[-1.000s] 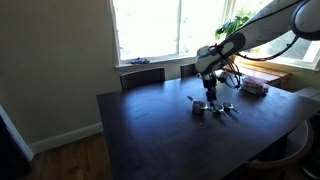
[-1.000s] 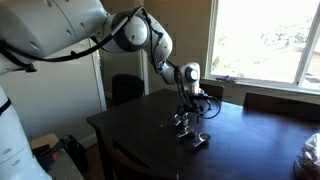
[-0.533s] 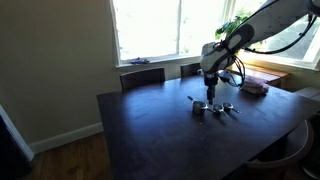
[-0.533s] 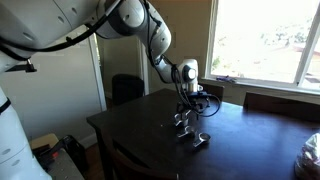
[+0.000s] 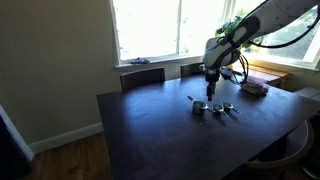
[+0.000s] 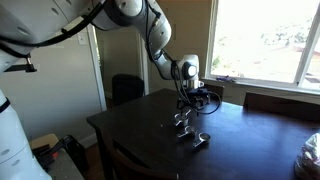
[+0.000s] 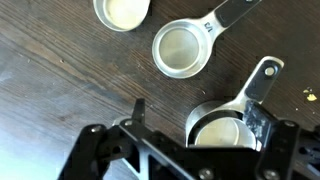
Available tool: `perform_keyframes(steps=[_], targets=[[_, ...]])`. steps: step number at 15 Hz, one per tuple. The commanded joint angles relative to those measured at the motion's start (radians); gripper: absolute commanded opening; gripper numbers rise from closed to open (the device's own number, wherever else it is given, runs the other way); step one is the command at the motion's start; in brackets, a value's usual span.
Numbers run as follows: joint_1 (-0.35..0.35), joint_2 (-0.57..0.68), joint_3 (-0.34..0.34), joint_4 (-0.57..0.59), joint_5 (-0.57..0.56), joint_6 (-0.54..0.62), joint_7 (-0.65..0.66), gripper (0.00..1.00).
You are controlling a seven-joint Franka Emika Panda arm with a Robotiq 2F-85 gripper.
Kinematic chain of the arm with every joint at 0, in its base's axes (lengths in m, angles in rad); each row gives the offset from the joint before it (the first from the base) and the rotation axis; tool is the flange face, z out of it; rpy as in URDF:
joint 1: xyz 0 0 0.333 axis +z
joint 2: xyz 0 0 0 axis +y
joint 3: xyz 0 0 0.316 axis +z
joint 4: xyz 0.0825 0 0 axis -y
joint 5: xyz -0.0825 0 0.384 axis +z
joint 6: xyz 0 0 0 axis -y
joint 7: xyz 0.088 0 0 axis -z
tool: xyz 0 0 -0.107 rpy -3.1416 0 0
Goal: Stack the cups
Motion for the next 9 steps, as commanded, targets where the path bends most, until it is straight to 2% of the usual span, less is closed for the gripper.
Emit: perform_keyframes(steps=[1,9], targets=[[-0.004,0.002,0.005,0.003,-0.005,-0.002,0.003,1.0],[-0.077,-0.077,0.006,-0.237,-0.064,0.162,-0.234,1.0]])
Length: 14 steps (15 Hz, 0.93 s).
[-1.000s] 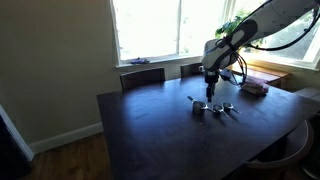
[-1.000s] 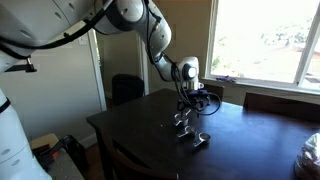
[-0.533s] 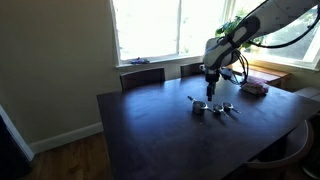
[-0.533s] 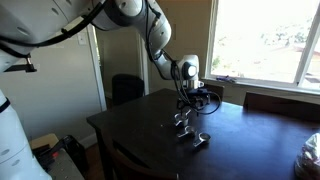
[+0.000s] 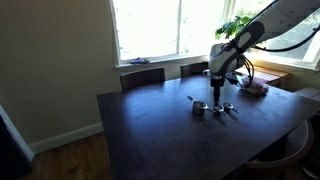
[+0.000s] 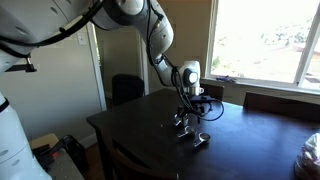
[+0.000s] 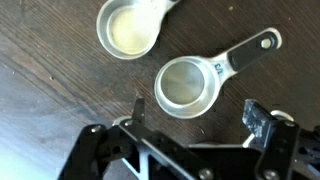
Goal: Stack the cups
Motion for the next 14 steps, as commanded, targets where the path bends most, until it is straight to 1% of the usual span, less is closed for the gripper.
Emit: perform_keyframes(steps=[1,4,7,10,14], targets=[[-0.05,-0.072,0.006,-0.167,-0.037,0.13,-0.112,1.0],[-0.064,-0.057,0.003,-0.194,-0.046,0.218,-0.169,1.0],[-0.082,-0.061,0.016,-0.226,-0.037,0.297,-0.214,1.0],[-0.086,-0.072,0.021,-0.243,-0.032,0.333,-0.235,1.0],[-0.082,-0.087,0.022,-0.246,-0.029,0.345,-0.241,1.0]])
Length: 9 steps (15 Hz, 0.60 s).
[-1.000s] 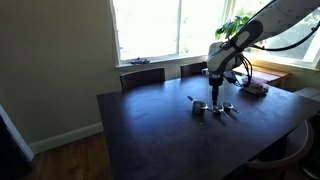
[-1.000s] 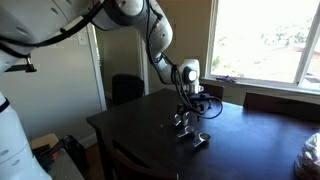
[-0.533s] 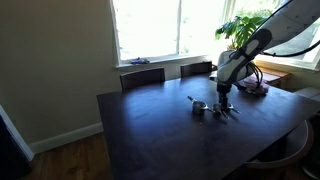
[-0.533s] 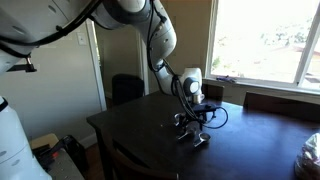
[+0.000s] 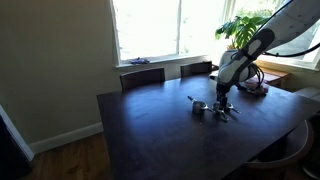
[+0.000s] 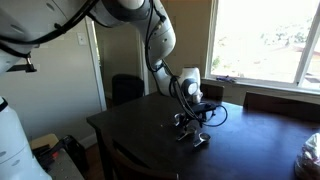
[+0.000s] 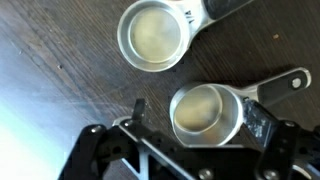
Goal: Stack the cups
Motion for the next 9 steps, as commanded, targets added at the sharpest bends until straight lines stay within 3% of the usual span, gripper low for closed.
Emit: perform_keyframes(steps=[1,9], targets=[[-0.021,-0.067,0.02,-0.072,-0.003,0.034,-0.027,1.0],[0.011,-0.014,0.028,0.044,0.005,-0.033,-0.01,1.0]])
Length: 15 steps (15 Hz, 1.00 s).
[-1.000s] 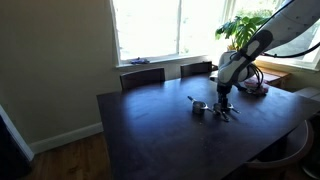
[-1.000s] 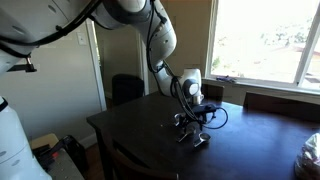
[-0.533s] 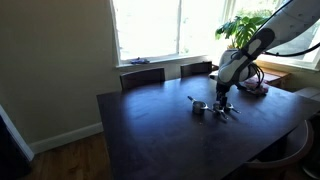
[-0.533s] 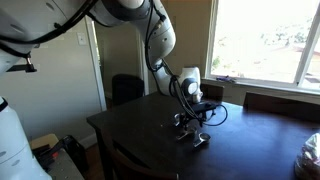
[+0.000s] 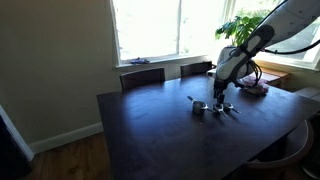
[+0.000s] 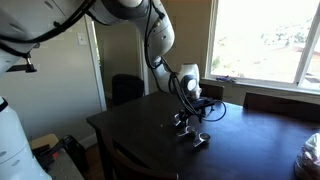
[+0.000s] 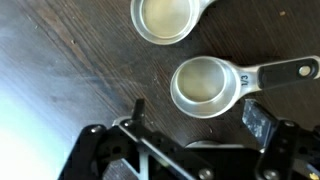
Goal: Stack the cups
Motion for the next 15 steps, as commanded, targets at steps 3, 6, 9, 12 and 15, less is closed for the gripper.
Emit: perform_keyframes(steps=[3,6,9,12,15], targets=[[0.021,0.029,0.01,0.084,0.007,-0.061,0.003,0.99],[0.034,0.059,0.008,0.143,0.011,-0.105,0.009,0.88],[0.038,0.075,0.008,0.18,0.013,-0.136,0.005,0.78],[0.04,0.083,0.008,0.2,0.014,-0.148,0.007,0.99],[0.036,0.084,0.008,0.196,0.013,-0.145,0.011,1.0]])
